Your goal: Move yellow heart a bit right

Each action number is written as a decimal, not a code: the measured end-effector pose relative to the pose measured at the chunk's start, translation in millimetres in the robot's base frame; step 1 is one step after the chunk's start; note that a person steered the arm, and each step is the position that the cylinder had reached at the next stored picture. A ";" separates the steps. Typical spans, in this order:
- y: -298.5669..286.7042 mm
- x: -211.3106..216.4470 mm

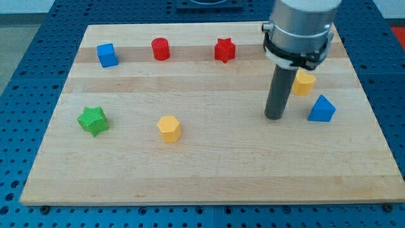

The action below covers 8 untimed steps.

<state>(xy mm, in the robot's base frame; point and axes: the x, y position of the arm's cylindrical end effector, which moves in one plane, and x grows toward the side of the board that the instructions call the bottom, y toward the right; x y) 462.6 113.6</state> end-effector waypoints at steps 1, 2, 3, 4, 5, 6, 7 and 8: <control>6.3 0.0; 35.2 0.0; 64.6 0.0; 64.6 0.0; 36.8 0.0; 11.3 -28.7; 11.3 -46.7; 11.2 -89.8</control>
<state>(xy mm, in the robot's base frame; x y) 372.8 124.9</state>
